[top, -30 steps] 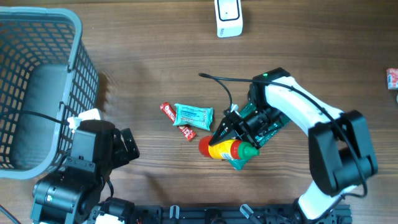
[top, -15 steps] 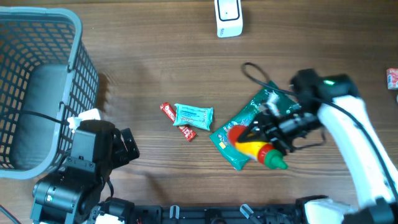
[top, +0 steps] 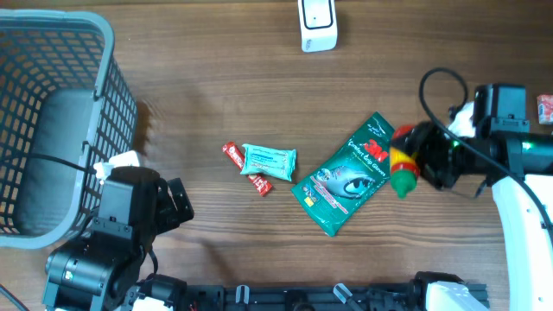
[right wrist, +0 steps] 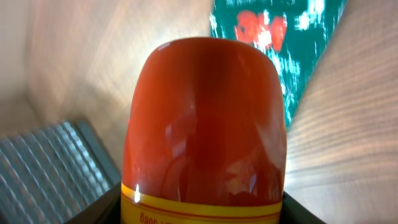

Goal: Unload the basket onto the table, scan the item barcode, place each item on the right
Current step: 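Lift the sauce bottle and carry it toward the right, then hold the sauce bottle up beneath the white scanner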

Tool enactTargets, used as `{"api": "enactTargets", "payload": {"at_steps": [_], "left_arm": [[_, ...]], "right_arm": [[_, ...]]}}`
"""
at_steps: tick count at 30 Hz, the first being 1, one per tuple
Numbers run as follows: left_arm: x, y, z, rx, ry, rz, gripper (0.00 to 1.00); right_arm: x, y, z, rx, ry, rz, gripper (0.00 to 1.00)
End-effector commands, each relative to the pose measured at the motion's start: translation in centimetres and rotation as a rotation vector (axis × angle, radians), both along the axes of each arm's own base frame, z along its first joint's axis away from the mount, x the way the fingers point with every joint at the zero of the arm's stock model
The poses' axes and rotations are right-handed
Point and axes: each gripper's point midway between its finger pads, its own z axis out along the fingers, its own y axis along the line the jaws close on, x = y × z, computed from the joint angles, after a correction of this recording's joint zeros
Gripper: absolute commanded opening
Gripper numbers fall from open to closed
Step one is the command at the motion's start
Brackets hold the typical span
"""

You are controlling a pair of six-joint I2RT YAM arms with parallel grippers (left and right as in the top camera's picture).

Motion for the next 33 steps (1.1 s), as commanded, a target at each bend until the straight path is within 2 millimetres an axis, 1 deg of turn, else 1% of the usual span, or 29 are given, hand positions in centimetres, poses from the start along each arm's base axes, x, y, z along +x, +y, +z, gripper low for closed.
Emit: {"api": "enactTargets", "payload": {"at_steps": [1, 5, 10, 11, 14, 15, 17, 19, 21, 25, 28, 29, 32, 33], "left_arm": [[0.0, 0.0, 0.0, 0.004, 0.001, -0.01, 1.0], [0.0, 0.0, 0.0, 0.003, 0.001, -0.01, 1.0], [0.0, 0.0, 0.0, 0.004, 0.001, -0.01, 1.0], [0.0, 0.0, 0.0, 0.004, 0.001, -0.01, 1.0], [0.0, 0.0, 0.0, 0.004, 0.001, -0.01, 1.0], [0.0, 0.0, 0.0, 0.003, 0.001, -0.01, 1.0], [0.0, 0.0, 0.0, 0.003, 0.001, -0.01, 1.0], [0.0, 0.0, 0.0, 0.003, 0.0, -0.01, 1.0], [0.0, 0.0, 0.0, 0.004, 0.001, -0.01, 1.0], [0.0, 0.0, 0.0, 0.003, 0.001, -0.01, 1.0], [0.0, 0.0, 0.0, 0.004, 0.001, -0.01, 1.0], [0.0, 0.0, 0.0, 0.003, 0.0, -0.01, 1.0], [0.0, 0.0, 0.0, 0.004, 0.001, -0.01, 1.0], [0.0, 0.0, 0.0, 0.004, 0.001, -0.01, 1.0]], "right_arm": [[2.6, -1.3, 0.7, -0.021, -0.069, -0.119, 0.33], [5.2, -1.7, 1.0, -0.034, -0.141, -0.141, 0.33], [8.3, -1.5, -0.8, -0.027, -0.135, -0.167, 0.33], [8.9, -1.3, -1.2, -0.023, -0.129, -0.17, 0.33], [11.6, -0.1, -2.2, -0.008, -0.136, -0.158, 0.33], [13.0, 0.6, -2.6, -0.006, -0.143, -0.154, 0.33], [15.0, 1.4, -3.0, -0.021, -0.161, -0.146, 0.33], [16.9, 2.2, -3.0, -0.039, -0.177, -0.147, 0.33], [19.5, 3.2, -3.0, -0.075, -0.209, -0.143, 0.32], [23.8, 4.7, -3.1, -0.149, -0.252, -0.146, 0.33], [27.4, 5.9, -3.4, -0.195, -0.291, -0.155, 0.34], [28.9, 6.3, -3.7, -0.219, -0.307, -0.164, 0.34], [31.5, 7.0, -4.0, -0.254, -0.355, -0.184, 0.34], [32.7, 7.4, -4.1, -0.271, -0.391, -0.18, 0.34]]}}
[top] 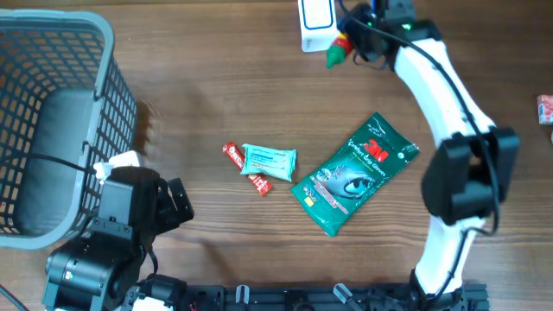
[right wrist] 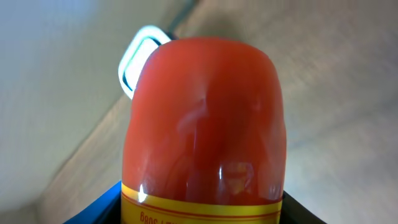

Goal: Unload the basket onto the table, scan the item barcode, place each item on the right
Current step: 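Hold the sauce bottle up beneath the white scanner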

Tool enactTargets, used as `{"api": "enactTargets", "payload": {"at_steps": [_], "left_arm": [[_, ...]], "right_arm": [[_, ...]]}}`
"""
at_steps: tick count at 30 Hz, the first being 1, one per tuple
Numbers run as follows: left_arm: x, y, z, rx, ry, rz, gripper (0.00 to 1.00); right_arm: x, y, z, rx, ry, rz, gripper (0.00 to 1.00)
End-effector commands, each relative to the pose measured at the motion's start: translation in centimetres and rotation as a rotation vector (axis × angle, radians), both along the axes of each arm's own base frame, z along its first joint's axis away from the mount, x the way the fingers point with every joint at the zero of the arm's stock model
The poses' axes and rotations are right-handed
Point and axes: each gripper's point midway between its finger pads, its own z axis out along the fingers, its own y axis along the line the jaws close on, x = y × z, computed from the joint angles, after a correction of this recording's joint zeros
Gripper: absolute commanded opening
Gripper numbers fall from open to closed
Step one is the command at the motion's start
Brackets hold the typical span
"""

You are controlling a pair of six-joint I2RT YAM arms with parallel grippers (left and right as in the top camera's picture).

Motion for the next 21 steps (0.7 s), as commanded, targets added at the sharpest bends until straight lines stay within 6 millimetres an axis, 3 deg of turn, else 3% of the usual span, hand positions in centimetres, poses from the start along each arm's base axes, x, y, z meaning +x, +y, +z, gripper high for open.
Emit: {"api": "enactTargets", "payload": {"at_steps": [1, 6, 11, 21], "left_arm": [[0.0, 0.0, 0.0, 0.004, 0.001, -0.01, 1.0], [0.0, 0.0, 0.0, 0.004, 0.001, -0.01, 1.0], [0.0, 0.0, 0.0, 0.004, 0.001, -0.01, 1.0], [0.0, 0.0, 0.0, 0.004, 0.001, -0.01, 1.0]], "right_arm": [[4.3, 0.3, 0.6, -0.094, -0.127, -0.049, 0.35], [7.6, 2.3, 1.8, -0.154, -0.324, -0.048, 0.35], [8.7, 3.0, 2.2, -0.208, -0.409, -0.095, 0.28], [9.5, 3.2, -0.6, -0.21, -0.401, -0.11, 0.28]]}}
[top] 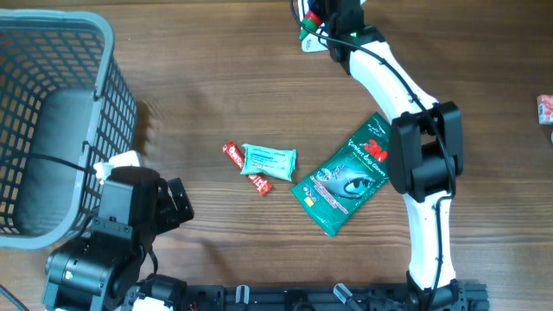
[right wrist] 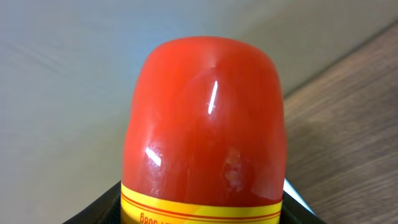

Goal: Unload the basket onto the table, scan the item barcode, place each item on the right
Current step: 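Hold the sauce bottle up beneath the white scanner, then carry the bottle to the table's right side and release it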

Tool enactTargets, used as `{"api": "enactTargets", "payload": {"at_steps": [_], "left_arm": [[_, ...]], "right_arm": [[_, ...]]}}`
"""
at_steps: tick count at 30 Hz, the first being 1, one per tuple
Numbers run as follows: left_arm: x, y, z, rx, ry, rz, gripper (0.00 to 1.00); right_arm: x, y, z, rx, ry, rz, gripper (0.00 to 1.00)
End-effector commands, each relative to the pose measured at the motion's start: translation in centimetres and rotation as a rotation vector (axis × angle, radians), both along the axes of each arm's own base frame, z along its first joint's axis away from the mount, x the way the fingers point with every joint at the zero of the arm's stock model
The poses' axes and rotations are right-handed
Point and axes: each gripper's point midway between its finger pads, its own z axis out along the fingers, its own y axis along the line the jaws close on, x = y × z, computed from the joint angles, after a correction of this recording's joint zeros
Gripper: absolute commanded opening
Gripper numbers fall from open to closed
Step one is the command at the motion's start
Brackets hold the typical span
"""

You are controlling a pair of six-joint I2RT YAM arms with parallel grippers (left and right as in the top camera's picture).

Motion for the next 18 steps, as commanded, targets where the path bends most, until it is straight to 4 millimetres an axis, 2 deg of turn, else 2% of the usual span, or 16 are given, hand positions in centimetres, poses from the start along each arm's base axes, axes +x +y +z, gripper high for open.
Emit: {"api": "enactTargets", "payload": {"at_steps": [1, 6, 10, 12, 14, 17, 18], "left_arm": [[0.0, 0.0, 0.0, 0.004, 0.001, -0.01, 1.0], [0.0, 0.0, 0.0, 0.004, 0.001, -0.01, 1.0], [0.0, 0.0, 0.0, 0.004, 0.001, -0.01, 1.0], [0.0, 0.0, 0.0, 0.004, 0.001, -0.01, 1.0], [0.0, 0.0, 0.0, 0.004, 0.001, -0.01, 1.0], [0.0, 0.0, 0.0, 0.004, 0.001, -0.01, 1.0], [0.0, 0.0, 0.0, 0.004, 0.001, -0.01, 1.0]], "right_arm": [[0.7, -0.7, -0.2, -0.026, -0.013, -0.032, 0.28], [0.5, -1.1, 0.2, -0.045, 0.023, -0.033, 0.28], [0.0, -2.9, 1.3, -0.073, 0.096, -0.06, 0.26], [-0.4, -5.0, 2.3, -0.101, 0.129, -0.091, 0.25], [-1.1, -8.1, 3.1, -0.135, 0.181, -0.133, 0.26], [-2.5, -13.5, 3.4, -0.173, 0.26, -0.232, 0.27], [-3.2, -16.0, 3.1, -0.185, 0.298, -0.274, 0.27]]}}
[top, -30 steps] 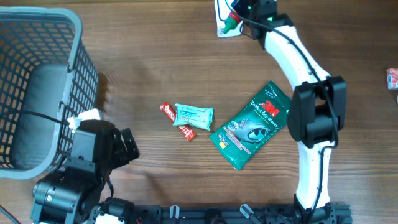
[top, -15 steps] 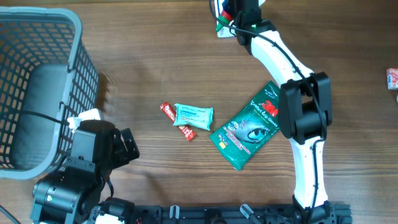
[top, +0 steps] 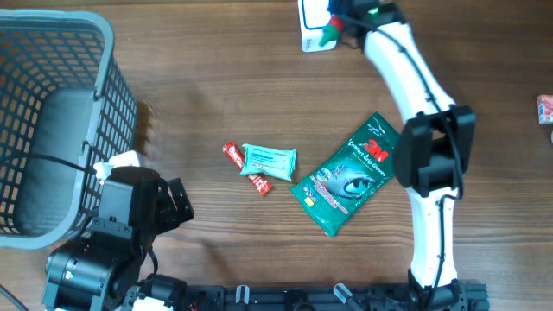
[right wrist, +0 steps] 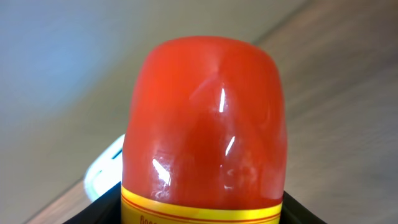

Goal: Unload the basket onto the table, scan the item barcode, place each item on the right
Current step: 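Carry the bottle to the table's right side and release it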

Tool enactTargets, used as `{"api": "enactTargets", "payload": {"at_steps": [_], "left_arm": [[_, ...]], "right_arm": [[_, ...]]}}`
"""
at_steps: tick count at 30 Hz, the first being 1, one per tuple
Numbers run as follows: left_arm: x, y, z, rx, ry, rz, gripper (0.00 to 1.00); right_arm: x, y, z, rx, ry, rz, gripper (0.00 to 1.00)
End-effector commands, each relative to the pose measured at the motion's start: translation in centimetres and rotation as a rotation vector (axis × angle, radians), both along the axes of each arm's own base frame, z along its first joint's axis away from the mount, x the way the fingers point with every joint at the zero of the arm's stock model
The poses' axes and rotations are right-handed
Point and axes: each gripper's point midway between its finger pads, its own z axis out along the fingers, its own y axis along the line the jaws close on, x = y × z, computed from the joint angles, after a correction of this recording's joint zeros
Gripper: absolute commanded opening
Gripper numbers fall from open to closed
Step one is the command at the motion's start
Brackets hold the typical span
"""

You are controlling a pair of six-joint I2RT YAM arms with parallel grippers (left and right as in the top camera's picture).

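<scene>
A red sauce bottle [right wrist: 204, 118] with a yellow label band fills the right wrist view. My right gripper [right wrist: 202, 208] is shut on it, black jaws showing on both sides of the label. In the overhead view the right gripper [top: 346, 17] holds the bottle at the table's far edge. Its green cap [top: 327, 36] points at the right side of the white scanner [top: 313, 22]. A corner of the scanner [right wrist: 102, 171] shows at the lower left of the bottle. The left gripper [top: 177, 206] rests near the front left; its jaws are not clear.
A green 3M pouch [top: 354, 173], a teal packet [top: 269, 161] and a red bar [top: 233, 154] lie mid-table. A grey wire basket [top: 112, 52] stands at the left. A small red item [top: 545, 109] sits at the right edge.
The right gripper and bottle have shifted slightly right; the green cap was over the scanner and is now at its right lower side. The scanner's corner now shows in the wrist view.
The right gripper first held the bottle to the right of the green pouch. Then it was at the far edge, just right of the scanner, then with the cap over the scanner. Now it is slightly right again. The left arm has stayed still.
</scene>
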Motion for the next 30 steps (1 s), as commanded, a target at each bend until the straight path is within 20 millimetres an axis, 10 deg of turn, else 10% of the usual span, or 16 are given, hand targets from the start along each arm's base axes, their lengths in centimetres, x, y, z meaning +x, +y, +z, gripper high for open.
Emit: {"api": "enactTargets", "payload": {"at_steps": [1, 9, 15, 24, 30], "left_arm": [[0.0, 0.0, 0.0, 0.004, 0.001, -0.01, 1.0], [0.0, 0.0, 0.0, 0.004, 0.001, -0.01, 1.0], [0.0, 0.0, 0.0, 0.004, 0.001, -0.01, 1.0], [0.0, 0.0, 0.0, 0.003, 0.001, -0.01, 1.0], [0.0, 0.0, 0.0, 0.004, 0.001, -0.01, 1.0]], "right_arm": [[-1.1, -10.3, 2.8, -0.086, 0.019, -0.185, 0.27], [-6.5, -27.6, -0.4, -0.163, 0.235, -0.368, 0.27], [-10.4, -36.7, -2.9, -0.165, 0.318, -0.442, 0.27], [-13.5, -40.9, -9.9, -0.091, 0.453, -0.453, 0.28], [-13.6, -41.2, -10.4, -0.084, 0.452, -0.457, 0.32]]}}
